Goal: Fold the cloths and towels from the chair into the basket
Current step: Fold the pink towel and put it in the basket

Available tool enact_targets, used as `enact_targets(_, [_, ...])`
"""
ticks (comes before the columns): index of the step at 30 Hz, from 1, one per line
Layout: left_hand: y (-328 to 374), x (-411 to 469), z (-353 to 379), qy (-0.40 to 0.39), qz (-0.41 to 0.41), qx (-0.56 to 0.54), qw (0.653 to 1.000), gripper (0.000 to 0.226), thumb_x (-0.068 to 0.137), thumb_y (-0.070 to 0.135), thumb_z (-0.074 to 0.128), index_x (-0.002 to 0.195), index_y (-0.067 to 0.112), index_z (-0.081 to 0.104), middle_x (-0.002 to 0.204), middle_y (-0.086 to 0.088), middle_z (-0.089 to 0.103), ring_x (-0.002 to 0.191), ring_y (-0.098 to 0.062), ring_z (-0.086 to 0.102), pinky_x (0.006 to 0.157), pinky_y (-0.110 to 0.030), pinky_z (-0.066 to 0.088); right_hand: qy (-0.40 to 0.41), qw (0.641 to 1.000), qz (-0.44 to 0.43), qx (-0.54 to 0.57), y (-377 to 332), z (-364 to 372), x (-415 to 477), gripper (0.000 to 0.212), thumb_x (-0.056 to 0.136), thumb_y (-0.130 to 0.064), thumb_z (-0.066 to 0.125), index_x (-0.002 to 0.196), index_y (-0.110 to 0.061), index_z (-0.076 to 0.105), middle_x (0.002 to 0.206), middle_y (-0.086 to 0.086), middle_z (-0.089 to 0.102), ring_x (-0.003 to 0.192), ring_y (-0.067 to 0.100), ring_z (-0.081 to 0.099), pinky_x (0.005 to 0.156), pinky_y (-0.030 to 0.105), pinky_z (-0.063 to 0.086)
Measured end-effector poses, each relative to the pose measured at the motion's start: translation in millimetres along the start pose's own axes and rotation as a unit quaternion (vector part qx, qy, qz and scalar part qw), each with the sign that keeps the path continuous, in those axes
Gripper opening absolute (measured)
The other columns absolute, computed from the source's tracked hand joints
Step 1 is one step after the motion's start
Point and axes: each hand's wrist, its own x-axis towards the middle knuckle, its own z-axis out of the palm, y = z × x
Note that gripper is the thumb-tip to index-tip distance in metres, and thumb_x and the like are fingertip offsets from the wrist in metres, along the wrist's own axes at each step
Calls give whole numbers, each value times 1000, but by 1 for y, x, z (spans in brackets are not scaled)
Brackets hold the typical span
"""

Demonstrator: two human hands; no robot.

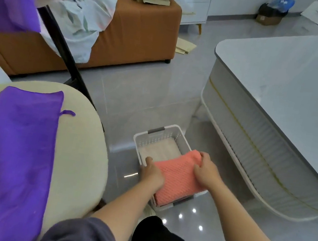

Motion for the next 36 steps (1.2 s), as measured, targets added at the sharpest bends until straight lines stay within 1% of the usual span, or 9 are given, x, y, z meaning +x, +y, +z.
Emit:
enact_targets(6, [-8, 42, 35, -42, 2, 62, 997, 48, 88, -6, 40, 132, 7, 28, 139, -16, 21, 113, -30, 48, 93, -34, 43, 13, 1000, -18, -22, 33, 50, 47, 50, 94, -4, 34, 143, -9, 31, 141, 18, 43, 127, 32, 43, 105, 37, 34])
enact_targets(11, [-20, 68, 54, -70, 22, 137, 988, 49, 89, -4, 43, 134, 5, 27, 141, -18, 21, 114, -28, 50, 89, -30, 42, 21, 997, 8, -76, 47, 78, 64, 46, 99, -22, 19, 143, -31, 29, 144, 1, 41, 126, 21, 45, 101, 37, 35])
enact_targets(15, [-24, 85, 68, -88, 4, 211, 973, 58, 90, -2, 40, 143, 3, 17, 148, -27, 11, 128, -31, 42, 102, -31, 39, 0, 986, 17, -165, 48, 88, 74, 52, 100, -18, 15, 151, -21, 10, 154, 5, 25, 136, 25, 34, 109, 38, 28])
enact_targets(17, [-26, 89, 78, -66, 15, 269, 961, 61, 91, -2, 39, 147, 6, 15, 151, -28, 4, 129, -34, 41, 102, -36, 40, 0, 972, 14, -233, 46, 93, 76, 51, 98, -14, 26, 148, -14, 17, 149, 10, 32, 130, 28, 40, 104, 40, 36])
enact_targets(20, [-25, 91, 83, 43, 160, 372, 913, 40, 87, 2, 36, 120, 11, 57, 124, -16, 49, 106, -31, 54, 86, -41, 46, 17, 936, -144, -320, 42, 102, 77, 37, 73, -12, 71, 107, -9, 57, 103, 13, 57, 89, 28, 60, 67, 37, 52])
enact_targets(22, [-32, 97, 87, -1, 204, 437, 876, 33, 91, 8, 39, 121, 13, 52, 123, -12, 47, 113, -30, 46, 94, -41, 38, -40, 942, -151, -297, 46, 106, 82, 32, 79, -11, 65, 109, -10, 52, 106, 11, 52, 87, 25, 55, 62, 35, 45])
enact_targets(25, [-40, 108, 92, -60, 180, 465, 865, 35, 95, 15, 43, 130, 14, 41, 134, -14, 40, 123, -29, 38, 101, -40, 29, -125, 958, -94, -240, 57, 108, 92, 44, 87, -10, 49, 129, -18, 39, 125, 7, 39, 91, 21, 48, 72, 33, 42])
enact_targets(28, [-45, 111, 97, -67, 177, 472, 861, 40, 93, 14, 48, 132, 13, 36, 134, -15, 38, 123, -29, 38, 100, -41, 29, -136, 966, -75, -205, 64, 115, 102, 53, 85, -7, 54, 133, -22, 36, 130, 8, 35, 98, 25, 53, 80, 36, 47])
enact_targets(36, [-46, 118, 112, -76, 152, 497, 851, 38, 99, 8, 28, 136, 3, 33, 135, -21, 38, 122, -33, 41, 99, -43, 33, -144, 972, -46, -179, 70, 127, 116, 57, 81, -3, 56, 132, -24, 38, 133, 9, 32, 102, 27, 53, 84, 38, 48])
